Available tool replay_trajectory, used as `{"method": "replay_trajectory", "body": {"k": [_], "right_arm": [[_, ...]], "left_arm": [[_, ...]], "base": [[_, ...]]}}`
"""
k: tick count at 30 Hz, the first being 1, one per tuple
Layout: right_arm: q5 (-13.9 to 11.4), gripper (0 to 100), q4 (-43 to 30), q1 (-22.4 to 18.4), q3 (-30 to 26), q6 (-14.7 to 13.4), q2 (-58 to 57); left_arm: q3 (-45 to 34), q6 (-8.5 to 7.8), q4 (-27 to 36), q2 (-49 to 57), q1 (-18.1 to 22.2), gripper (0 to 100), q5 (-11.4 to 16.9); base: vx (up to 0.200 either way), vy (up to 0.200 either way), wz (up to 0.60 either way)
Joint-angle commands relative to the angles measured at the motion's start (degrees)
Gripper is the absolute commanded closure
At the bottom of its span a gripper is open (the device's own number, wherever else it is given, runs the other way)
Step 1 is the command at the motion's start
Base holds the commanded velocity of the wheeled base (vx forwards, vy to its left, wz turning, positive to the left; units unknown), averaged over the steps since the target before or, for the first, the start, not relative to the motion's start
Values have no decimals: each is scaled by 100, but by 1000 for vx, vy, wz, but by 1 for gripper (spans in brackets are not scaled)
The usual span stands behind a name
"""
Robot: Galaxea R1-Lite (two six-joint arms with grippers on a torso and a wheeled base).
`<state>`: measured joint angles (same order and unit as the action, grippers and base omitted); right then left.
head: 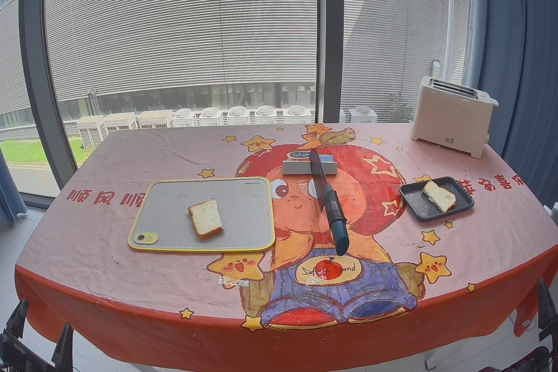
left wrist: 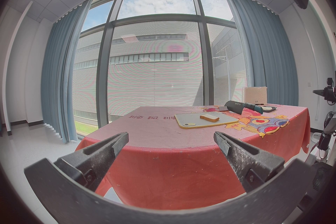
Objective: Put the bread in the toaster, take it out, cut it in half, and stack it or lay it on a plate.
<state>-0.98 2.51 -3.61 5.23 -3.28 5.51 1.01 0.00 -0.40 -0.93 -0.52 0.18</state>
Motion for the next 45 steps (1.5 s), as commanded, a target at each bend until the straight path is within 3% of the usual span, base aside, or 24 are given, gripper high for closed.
{"method": "replay_trajectory", "body": {"k": [1,4,12,20,24,28,45], "right_arm": [[-8,0,-14,0,-321,135,-24],[-17,0,-348,44,-497,460,-50],[18,0,-392,36,-461,354,-41],[308,0,-269,44,-497,231,-41],[177,0,-251,62,-505,302,-50],[-26,0,-251,458,-505,389,-472],[18,0,-269,361,-505,354,-551]], "left_arm": [[-101,0,-4,93,0,0,-1],[-101,0,5,93,0,0,-1],[-101,9,-4,93,0,0,-1],[-101,9,5,93,0,0,-1],[-101,0,-4,93,0,0,-1],[-101,0,-4,93,0,0,-9],[-101,9,-4,93,0,0,-9]], "base": [[0,0,0],[0,0,0],[0,0,0],[0,0,0],[0,0,0],[0,0,0],[0,0,0]]}}
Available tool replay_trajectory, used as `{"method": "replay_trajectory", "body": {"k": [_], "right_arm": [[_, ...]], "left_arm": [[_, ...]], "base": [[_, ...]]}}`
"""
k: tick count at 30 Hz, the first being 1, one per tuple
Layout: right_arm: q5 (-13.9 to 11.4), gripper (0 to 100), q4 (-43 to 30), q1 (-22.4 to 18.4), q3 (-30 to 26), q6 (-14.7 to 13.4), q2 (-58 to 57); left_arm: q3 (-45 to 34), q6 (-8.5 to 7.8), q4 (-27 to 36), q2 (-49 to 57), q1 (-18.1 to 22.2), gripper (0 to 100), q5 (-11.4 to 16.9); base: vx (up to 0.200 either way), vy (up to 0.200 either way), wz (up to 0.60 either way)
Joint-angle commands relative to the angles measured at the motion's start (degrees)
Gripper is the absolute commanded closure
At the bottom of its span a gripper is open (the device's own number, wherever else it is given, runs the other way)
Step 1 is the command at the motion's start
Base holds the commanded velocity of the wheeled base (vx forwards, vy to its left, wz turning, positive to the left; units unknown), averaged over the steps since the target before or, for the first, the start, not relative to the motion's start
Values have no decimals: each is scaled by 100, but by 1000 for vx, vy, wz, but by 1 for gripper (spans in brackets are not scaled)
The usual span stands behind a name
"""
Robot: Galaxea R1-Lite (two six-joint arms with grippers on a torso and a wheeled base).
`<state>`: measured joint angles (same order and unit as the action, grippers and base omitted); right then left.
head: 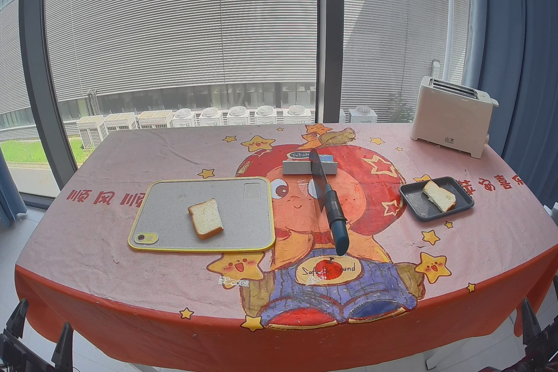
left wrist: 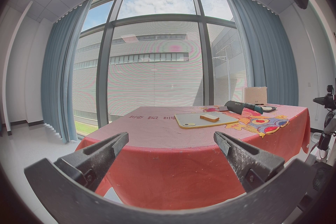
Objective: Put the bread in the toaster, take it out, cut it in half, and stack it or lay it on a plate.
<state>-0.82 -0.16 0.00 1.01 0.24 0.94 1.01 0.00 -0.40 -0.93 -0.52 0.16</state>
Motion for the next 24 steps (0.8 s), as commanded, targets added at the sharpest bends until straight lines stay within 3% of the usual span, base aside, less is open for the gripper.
{"method": "replay_trajectory", "body": {"k": [1,24], "right_arm": [[-6,0,-2,0,-84,2,-94],[3,0,-2,0,-92,2,-94]], "left_arm": [[-101,9,-4,93,0,0,2],[-101,9,5,93,0,0,2]], "base": [[0,0,0],[0,0,0]]}}
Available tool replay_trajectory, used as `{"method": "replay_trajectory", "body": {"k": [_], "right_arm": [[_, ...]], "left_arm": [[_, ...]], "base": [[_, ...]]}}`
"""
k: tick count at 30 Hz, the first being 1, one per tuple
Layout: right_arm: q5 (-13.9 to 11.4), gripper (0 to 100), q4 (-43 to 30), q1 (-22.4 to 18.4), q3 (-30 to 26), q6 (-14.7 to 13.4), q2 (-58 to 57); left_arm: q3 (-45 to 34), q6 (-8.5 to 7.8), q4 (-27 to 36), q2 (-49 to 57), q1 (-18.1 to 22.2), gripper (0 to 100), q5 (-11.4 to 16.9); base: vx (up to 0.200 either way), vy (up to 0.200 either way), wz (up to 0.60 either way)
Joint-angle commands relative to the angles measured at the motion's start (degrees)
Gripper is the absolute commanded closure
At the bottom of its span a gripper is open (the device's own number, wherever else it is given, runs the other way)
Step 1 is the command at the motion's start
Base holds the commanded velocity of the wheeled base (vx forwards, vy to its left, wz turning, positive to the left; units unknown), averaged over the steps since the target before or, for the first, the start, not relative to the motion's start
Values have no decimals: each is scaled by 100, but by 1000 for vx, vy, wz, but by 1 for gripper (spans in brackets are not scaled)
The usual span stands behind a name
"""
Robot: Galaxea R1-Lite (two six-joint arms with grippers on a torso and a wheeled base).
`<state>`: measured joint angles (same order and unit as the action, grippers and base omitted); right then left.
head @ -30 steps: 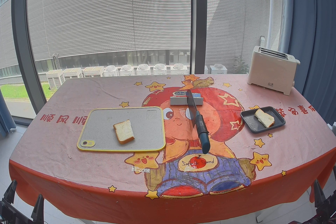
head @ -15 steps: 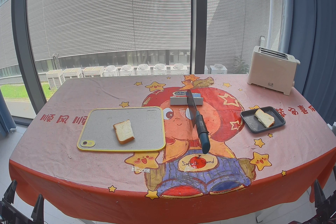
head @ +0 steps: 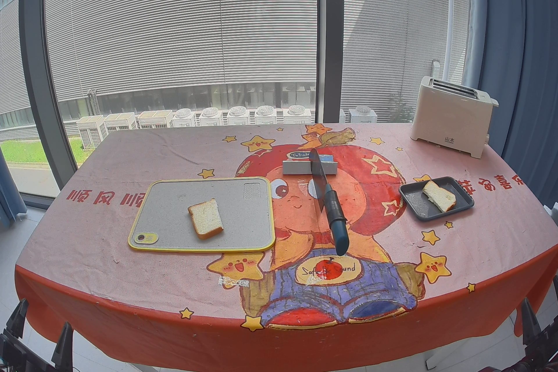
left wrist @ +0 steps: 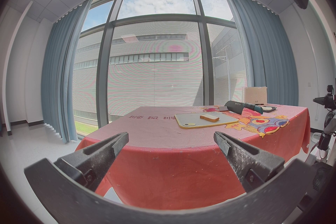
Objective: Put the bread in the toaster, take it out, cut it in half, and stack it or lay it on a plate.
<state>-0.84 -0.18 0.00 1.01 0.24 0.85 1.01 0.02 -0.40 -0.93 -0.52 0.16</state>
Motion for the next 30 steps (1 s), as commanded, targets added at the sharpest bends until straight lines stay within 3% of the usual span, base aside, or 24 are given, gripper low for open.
{"method": "replay_trajectory", "body": {"k": [1,8,20,21,26,28,30], "right_arm": [[-4,0,1,0,-84,2,-85],[5,0,1,0,-92,2,-85],[-4,0,1,0,-84,2,-85],[5,0,1,0,-84,2,-85],[-4,0,1,0,-84,2,-85],[-4,0,1,0,-84,2,-85],[-4,0,1,0,-84,2,-85]], "left_arm": [[-101,50,5,93,0,0,-7],[-101,103,5,93,0,0,-16],[-101,-29,5,93,-9,0,37],[-101,-117,5,93,-9,0,81],[-101,-90,-30,93,0,0,81],[-84,-55,-259,93,0,0,81],[-13,-46,-900,93,-9,0,90]], "base": [[0,0,0],[0,0,0],[0,0,0],[0,0,0],[0,0,0],[0,0,0],[0,0,0]]}}
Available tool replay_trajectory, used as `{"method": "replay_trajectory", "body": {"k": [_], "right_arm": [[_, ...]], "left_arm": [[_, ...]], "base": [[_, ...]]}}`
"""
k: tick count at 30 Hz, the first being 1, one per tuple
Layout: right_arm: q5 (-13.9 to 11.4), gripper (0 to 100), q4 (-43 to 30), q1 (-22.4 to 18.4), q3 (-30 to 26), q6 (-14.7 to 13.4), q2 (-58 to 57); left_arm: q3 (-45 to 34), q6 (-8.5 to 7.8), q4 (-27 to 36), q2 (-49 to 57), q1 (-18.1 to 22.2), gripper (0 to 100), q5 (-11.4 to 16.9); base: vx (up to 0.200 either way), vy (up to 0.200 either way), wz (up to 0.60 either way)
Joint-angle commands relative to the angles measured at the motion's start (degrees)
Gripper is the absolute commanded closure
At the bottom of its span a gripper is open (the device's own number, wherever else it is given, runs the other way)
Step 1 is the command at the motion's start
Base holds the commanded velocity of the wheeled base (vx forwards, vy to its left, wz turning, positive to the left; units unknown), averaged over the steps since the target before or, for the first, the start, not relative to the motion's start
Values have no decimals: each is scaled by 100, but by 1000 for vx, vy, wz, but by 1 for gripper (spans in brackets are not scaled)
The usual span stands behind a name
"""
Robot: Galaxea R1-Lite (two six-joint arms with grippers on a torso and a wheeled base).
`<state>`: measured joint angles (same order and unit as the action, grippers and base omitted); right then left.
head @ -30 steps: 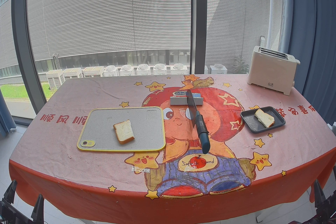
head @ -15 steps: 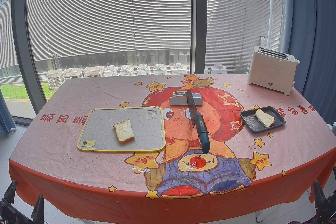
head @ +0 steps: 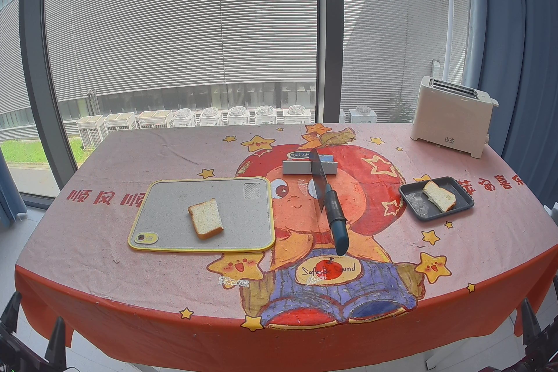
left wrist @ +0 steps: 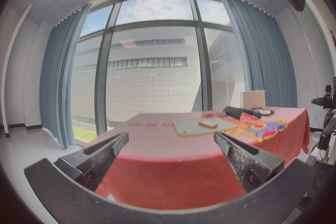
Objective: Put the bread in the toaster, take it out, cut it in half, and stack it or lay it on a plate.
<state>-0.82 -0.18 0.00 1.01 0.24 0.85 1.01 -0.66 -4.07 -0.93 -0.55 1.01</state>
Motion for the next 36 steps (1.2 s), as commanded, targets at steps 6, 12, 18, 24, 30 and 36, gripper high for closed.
{"method": "replay_trajectory", "body": {"k": [6,12,18,24,30,36], "right_arm": [[-6,0,-17,0,-84,2,-85],[-6,0,9,0,-84,2,-85],[-6,0,18,9,-84,11,-85],[3,0,9,0,-92,-7,-85],[3,0,9,0,-92,2,-85],[3,0,9,0,-92,2,-85]], "left_arm": [[13,13,-516,93,-51,0,39],[347,57,152,84,-68,0,514],[681,83,416,-479,-51,0,751],[1015,180,434,-857,-51,0,751],[1709,215,416,-1604,-51,0,866],[2079,215,416,-2149,-42,0,1024]], "base": [[0,0,0],[0,0,0],[0,0,0],[0,0,0],[0,0,0],[0,0,0]]}}
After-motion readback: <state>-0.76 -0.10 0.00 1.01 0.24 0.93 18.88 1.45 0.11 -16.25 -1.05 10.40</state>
